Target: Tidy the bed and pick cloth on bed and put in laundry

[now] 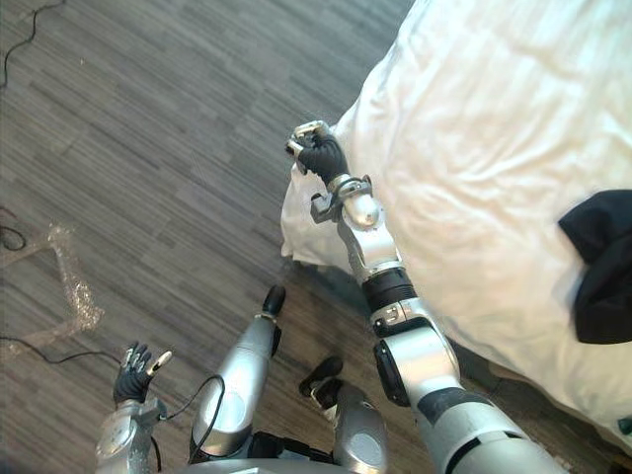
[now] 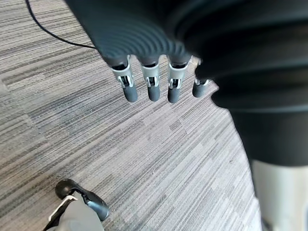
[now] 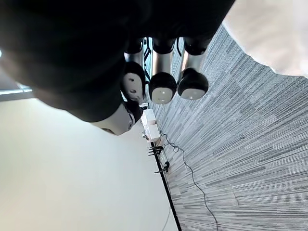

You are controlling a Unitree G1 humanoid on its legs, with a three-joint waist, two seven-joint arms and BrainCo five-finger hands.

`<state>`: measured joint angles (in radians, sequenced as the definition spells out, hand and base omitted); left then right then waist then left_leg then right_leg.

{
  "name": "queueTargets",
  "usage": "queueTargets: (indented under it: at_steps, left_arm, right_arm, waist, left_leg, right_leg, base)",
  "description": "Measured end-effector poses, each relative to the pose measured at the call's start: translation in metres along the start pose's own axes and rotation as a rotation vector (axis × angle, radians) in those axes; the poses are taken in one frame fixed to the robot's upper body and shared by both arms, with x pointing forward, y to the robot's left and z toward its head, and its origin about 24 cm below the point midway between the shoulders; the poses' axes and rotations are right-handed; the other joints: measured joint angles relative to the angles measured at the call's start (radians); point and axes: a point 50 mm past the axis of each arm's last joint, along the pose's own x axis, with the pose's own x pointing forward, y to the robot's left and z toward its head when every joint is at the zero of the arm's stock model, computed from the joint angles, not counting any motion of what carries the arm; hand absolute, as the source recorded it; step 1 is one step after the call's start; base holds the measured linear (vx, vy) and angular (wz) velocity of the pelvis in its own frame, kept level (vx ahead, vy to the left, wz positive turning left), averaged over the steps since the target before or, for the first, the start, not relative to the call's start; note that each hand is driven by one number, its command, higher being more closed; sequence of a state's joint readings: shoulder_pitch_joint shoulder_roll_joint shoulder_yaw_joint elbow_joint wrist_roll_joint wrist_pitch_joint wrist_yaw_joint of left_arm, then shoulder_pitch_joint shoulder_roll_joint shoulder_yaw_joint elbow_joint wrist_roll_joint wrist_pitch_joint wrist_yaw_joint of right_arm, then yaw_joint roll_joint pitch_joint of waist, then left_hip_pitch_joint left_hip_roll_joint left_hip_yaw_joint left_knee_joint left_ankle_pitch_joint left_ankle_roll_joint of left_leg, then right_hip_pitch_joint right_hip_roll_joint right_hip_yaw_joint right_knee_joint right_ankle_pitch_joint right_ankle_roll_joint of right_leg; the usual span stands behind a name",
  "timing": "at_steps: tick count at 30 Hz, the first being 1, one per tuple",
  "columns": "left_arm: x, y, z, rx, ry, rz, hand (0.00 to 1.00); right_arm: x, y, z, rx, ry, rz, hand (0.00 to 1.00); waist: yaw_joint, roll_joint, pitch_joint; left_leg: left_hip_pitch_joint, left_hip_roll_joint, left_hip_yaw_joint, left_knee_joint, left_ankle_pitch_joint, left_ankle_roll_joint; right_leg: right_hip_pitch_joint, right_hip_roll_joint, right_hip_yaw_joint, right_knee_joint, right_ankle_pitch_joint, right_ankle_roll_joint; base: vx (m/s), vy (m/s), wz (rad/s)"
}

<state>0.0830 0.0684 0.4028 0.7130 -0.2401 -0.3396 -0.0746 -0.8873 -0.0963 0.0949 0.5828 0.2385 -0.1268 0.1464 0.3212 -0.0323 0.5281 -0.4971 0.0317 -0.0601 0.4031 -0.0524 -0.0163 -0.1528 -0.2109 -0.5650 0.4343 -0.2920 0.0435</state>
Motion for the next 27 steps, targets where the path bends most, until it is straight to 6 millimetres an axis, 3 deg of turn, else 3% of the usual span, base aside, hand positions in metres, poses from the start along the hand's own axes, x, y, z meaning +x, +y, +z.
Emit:
queueTargets:
  at_steps: [4, 10, 13, 16, 20, 24, 26, 27]
  left_arm:
    - [0.006, -0.017, 0.007, -0.095, -0.05, -0.046, 0.0]
    - [0.015, -0.037, 0.02, -0.223, -0.124, -0.067, 0.0]
    - [0.019, -0.046, 0.027, -0.251, -0.166, -0.074, 0.0]
    - [0.02, -0.055, 0.033, -0.27, -0.206, -0.083, 0.0]
    - [0.023, -0.059, 0.037, -0.283, -0.222, -0.079, 0.0]
    - [0.037, -0.087, 0.052, -0.358, -0.176, -0.072, 0.0]
    - [0.046, -0.112, 0.066, -0.373, -0.115, -0.1, 0.0]
    - [0.047, -0.114, 0.068, -0.377, -0.111, -0.098, 0.0]
  right_arm:
    - [0.002, -0.003, 0.019, -0.047, -0.073, -0.045, 1.0]
    - [0.01, -0.026, 0.051, -0.089, -0.16, -0.155, 1.0]
    - [0.013, -0.026, 0.059, -0.099, -0.177, -0.137, 1.0]
    - [0.015, -0.024, 0.053, -0.094, -0.133, -0.129, 1.0]
    - [0.021, -0.014, 0.035, -0.026, -0.043, -0.097, 1.0]
    - [0.014, -0.004, -0.003, 0.054, 0.116, -0.085, 1.0]
    - [-0.001, 0.004, -0.04, 0.114, 0.254, -0.083, 1.0]
    - [-0.004, 0.005, -0.047, 0.123, 0.277, -0.085, 1.0]
  waist:
    - [-0.002, 0.025, 0.007]
    - [-0.001, 0.071, 0.025]
    - [-0.003, 0.075, 0.025]
    - [-0.003, 0.085, 0.025]
    - [-0.006, 0.09, 0.024]
    - [-0.01, 0.09, 0.025]
    - [-0.044, 0.089, 0.024]
    - [-0.05, 0.089, 0.024]
  left_leg:
    - [-0.093, 0.004, 0.012, 0.04, 0.012, 0.009]
    - [-0.24, 0.015, 0.012, 0.114, 0.019, 0.002]
    - [-0.307, 0.022, 0.013, 0.159, 0.011, -0.004]
    - [-0.352, 0.032, 0.011, 0.202, 0.002, -0.007]
    - [-0.457, 0.043, 0.025, 0.311, -0.03, -0.007]
    - [-0.519, 0.06, 0.033, 0.414, -0.064, 0.001]
    - [-0.524, 0.057, 0.061, 0.424, -0.075, 0.007]
    - [-0.524, 0.057, 0.068, 0.422, -0.075, 0.009]
  right_leg:
    - [-0.107, -0.032, -0.003, 0.105, -0.04, -0.012]
    - [-0.261, -0.059, -0.001, 0.227, -0.077, -0.036]
    - [-0.331, -0.072, 0.001, 0.288, -0.101, -0.047]
    - [-0.372, -0.077, 0.001, 0.337, -0.121, -0.058]
    - [-0.475, -0.11, 0.021, 0.459, -0.169, -0.043]
    - [-0.531, -0.122, 0.045, 0.545, -0.191, -0.039]
    - [-0.564, -0.143, 0.079, 0.579, -0.198, -0.029]
    - [-0.569, -0.144, 0.087, 0.58, -0.198, -0.029]
  base:
    - [-0.07, -0.021, 0.09]
    - [-0.04, -0.04, -0.01]
    - [-0.05, -0.038, -0.04]
    - [-0.05, -0.037, 0.0]
    - [-0.07, -0.03, -0.06]
    - [-0.06, -0.007, -0.17]
    - [-0.09, 0.026, -0.15]
    - [-0.08, 0.032, -0.16]
